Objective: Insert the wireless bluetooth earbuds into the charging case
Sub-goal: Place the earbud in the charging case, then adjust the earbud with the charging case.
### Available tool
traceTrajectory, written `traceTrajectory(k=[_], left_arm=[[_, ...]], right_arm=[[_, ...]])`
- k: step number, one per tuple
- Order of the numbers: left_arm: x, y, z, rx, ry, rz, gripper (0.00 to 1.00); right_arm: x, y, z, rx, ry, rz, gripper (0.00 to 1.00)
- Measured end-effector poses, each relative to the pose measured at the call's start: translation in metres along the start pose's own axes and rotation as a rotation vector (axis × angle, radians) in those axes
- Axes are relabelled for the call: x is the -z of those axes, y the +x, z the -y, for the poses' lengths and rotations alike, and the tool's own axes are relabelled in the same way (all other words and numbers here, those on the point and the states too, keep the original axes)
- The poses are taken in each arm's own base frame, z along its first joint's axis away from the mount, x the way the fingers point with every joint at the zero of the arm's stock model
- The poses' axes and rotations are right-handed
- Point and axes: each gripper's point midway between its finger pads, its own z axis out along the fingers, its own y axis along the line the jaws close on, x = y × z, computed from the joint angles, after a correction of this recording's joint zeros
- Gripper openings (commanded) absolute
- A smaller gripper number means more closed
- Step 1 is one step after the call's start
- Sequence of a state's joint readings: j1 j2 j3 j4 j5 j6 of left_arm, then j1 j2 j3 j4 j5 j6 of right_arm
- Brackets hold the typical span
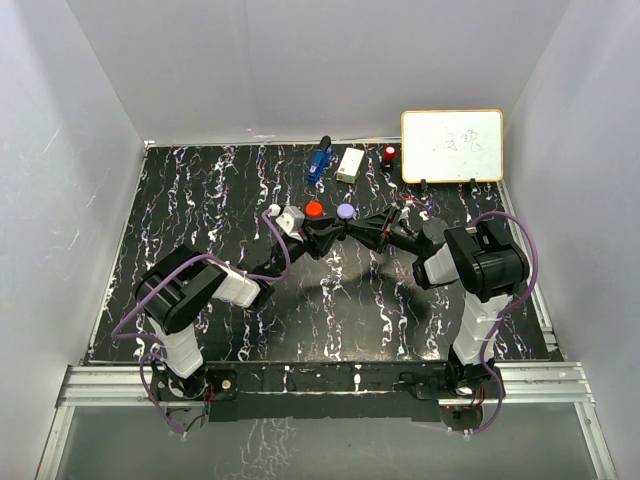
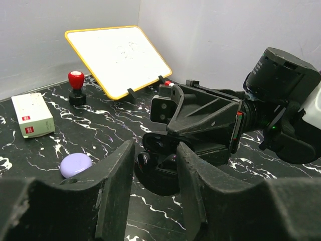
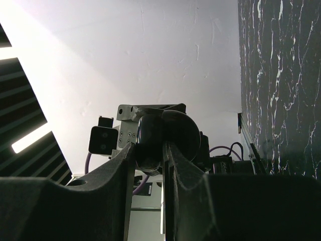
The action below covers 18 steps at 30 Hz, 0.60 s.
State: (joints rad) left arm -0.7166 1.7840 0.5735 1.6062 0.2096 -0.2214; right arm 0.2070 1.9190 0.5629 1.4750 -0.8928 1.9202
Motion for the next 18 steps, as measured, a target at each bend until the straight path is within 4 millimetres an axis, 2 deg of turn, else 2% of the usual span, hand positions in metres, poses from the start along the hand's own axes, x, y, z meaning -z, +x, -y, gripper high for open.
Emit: traceTrajectory(k=[7, 9, 16, 18], left_arm=[[0.000, -0.004, -0.007, -0.001, -0.040, 0.012, 0.54], [-0.001, -0.012, -0.008, -0.006, -0.053, 0.031, 0.57], [-0.002, -0.050, -0.008, -0.028, -0.078, 0.120, 0.60], [-0.002, -0.054, -0.009, -0.029, -0.088, 0.131, 0.60]], right_arm=[[0.000, 0.000, 0.000, 0.000, 0.000, 0.000, 0.00], [0.000, 0.000, 0.000, 0.000, 0.000, 0.000, 0.00], [0.000, 0.000, 0.000, 0.001, 0.000, 0.001, 0.00], [0.000, 0.000, 0.000, 0.001, 0.000, 0.000, 0.00]])
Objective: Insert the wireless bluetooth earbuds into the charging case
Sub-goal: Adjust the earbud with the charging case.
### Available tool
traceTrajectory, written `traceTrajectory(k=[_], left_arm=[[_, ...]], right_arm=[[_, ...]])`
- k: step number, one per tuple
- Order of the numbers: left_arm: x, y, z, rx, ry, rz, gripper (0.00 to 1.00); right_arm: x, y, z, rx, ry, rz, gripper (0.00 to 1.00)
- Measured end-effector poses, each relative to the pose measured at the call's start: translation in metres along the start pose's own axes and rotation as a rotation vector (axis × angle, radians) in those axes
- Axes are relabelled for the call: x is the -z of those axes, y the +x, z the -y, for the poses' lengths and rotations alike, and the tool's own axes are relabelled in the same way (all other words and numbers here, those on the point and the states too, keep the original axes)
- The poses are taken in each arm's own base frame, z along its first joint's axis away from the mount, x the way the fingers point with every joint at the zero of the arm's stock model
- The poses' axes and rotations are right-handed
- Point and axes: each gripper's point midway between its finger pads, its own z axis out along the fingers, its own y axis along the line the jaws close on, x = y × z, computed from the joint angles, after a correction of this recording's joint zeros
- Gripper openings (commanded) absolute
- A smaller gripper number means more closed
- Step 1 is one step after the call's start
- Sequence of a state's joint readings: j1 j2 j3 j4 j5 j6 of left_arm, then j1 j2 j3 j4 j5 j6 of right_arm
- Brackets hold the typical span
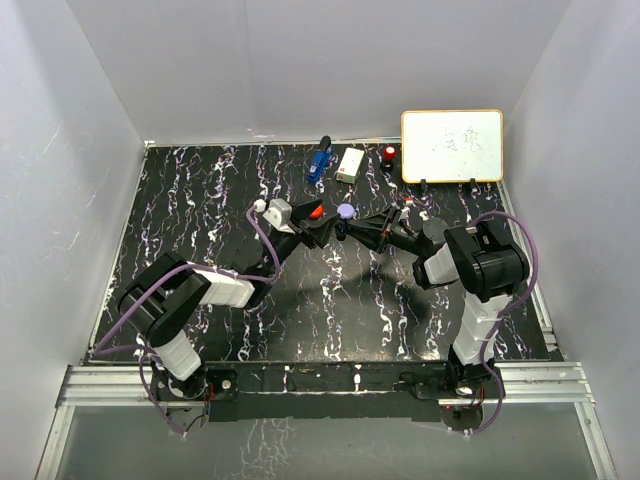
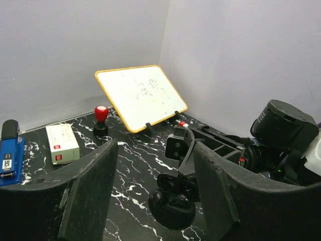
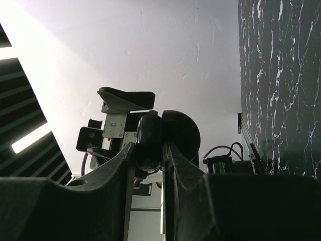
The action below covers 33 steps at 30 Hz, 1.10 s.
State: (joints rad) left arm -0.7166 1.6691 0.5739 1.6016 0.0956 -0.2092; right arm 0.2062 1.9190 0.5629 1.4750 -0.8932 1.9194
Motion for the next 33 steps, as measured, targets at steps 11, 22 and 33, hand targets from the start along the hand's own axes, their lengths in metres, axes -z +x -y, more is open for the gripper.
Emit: traceTrajectory(k=[11, 22, 33], left_arm=[[0.026, 0.025, -0.020, 0.012, -0.116, -0.066, 0.62], [0.041, 0.038, -0.027, 0.007, -0.152, -0.107, 0.64], [0.038, 0.044, -0.016, 0.018, -0.086, -0.127, 0.64]], right_arm=[[0.000, 0.000, 0.000, 0.000, 0.000, 0.000, 0.00], [0.001, 0.000, -0.001, 0.004, -0.001, -0.001, 0.00], [0.001, -0.001, -0.001, 0.005, -0.001, 0.001, 0.00]])
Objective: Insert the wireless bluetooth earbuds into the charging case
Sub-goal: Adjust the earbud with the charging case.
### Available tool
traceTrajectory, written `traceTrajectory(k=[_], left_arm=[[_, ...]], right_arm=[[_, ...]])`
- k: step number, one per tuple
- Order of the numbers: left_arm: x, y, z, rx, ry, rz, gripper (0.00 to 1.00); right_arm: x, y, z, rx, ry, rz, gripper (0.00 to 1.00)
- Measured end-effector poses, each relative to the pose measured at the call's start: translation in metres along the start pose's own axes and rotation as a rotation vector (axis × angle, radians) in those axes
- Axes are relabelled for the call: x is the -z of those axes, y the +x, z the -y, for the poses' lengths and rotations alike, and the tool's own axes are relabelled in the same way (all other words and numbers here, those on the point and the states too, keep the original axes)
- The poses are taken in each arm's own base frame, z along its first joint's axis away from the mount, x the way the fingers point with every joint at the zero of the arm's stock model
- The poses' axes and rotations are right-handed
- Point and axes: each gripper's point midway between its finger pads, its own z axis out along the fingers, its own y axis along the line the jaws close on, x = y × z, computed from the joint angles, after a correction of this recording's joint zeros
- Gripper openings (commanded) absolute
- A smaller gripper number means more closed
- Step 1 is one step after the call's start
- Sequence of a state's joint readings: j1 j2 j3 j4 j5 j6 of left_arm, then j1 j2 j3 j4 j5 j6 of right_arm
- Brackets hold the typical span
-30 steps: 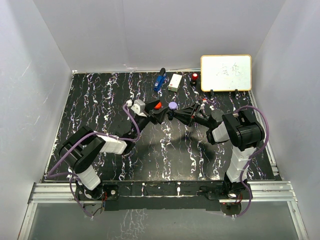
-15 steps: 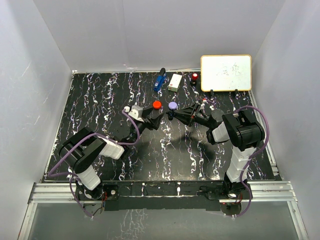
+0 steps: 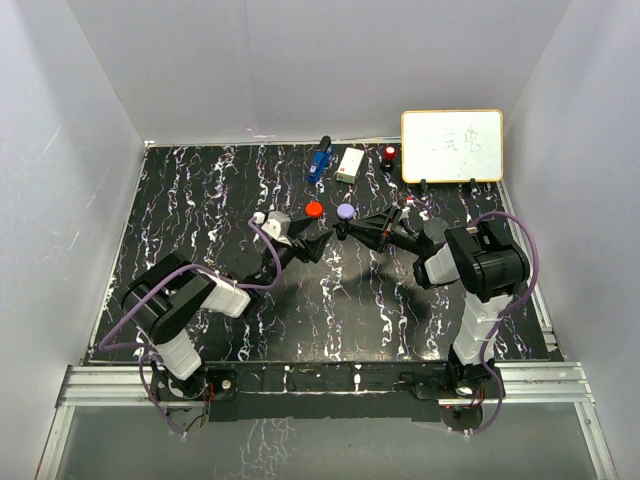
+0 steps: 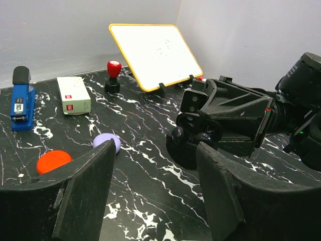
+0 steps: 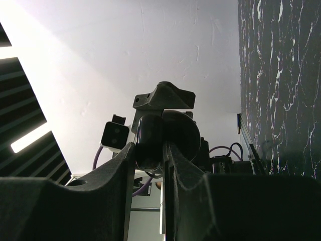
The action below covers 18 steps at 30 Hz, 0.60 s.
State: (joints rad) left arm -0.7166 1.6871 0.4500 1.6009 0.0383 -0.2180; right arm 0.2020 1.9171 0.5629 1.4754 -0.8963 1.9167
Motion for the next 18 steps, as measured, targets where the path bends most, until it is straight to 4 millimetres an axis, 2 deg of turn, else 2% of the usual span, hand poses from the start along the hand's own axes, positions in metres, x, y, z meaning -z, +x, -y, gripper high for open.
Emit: traceTrajectory(k=[7, 18], left_arm=[[-0.0042, 0.0078, 0.0019, 0.003, 0.017, -0.017, 0.64], [-0.0095, 0.0086, 0.0022, 0.002, 0.022, -0.014, 0.64]], right_arm=[[0.0000, 0.0000, 0.0000, 0.000, 0.000, 0.000, 0.00], [0.0000, 0.0000, 0.0000, 0.000, 0.000, 0.000, 0.00]])
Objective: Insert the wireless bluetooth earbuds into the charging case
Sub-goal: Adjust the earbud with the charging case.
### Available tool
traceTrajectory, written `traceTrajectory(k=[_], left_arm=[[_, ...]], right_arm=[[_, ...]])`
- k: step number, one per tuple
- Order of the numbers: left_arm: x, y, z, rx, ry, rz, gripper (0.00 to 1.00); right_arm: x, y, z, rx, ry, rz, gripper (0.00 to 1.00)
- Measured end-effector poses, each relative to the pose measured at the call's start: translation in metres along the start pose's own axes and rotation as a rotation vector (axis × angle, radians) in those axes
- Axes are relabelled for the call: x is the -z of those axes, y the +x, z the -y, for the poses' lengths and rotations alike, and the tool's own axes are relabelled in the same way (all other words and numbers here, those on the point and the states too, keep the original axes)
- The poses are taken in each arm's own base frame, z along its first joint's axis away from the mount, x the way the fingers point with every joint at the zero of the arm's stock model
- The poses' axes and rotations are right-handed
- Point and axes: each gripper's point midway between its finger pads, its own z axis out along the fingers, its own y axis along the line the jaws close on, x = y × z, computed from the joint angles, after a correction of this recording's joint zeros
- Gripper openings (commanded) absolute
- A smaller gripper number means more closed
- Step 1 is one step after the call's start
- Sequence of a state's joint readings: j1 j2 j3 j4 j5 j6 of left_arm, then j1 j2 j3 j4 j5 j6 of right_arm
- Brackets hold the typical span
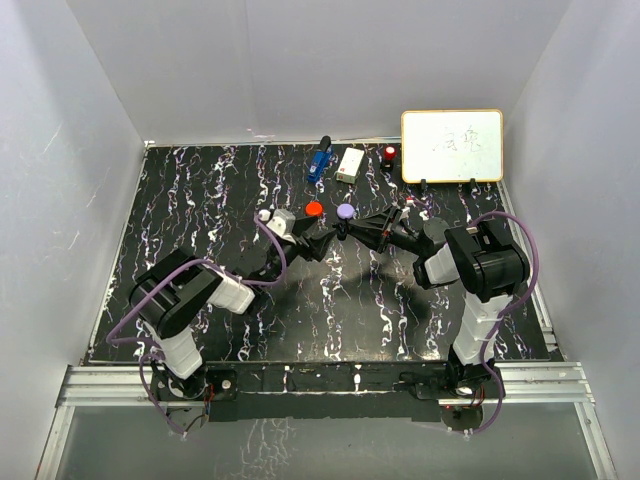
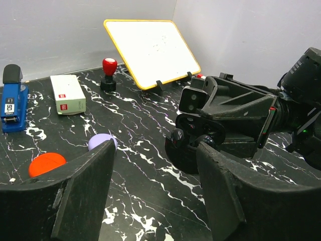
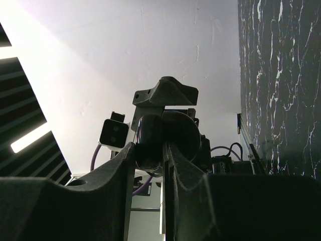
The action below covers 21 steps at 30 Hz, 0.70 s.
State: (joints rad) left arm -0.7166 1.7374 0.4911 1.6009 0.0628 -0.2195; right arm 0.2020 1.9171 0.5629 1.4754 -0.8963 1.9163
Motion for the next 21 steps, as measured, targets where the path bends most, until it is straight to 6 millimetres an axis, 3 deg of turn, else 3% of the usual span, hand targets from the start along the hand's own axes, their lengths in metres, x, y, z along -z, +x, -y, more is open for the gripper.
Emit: traceTrajectory(k=[21], left_arm=[[-0.0045, 0.0069, -0.0083, -0.017, -0.034, -0.007, 0.65]], right_arm=[[0.0001, 0.0000, 0.0000, 0.000, 0.000, 0.000, 0.00]])
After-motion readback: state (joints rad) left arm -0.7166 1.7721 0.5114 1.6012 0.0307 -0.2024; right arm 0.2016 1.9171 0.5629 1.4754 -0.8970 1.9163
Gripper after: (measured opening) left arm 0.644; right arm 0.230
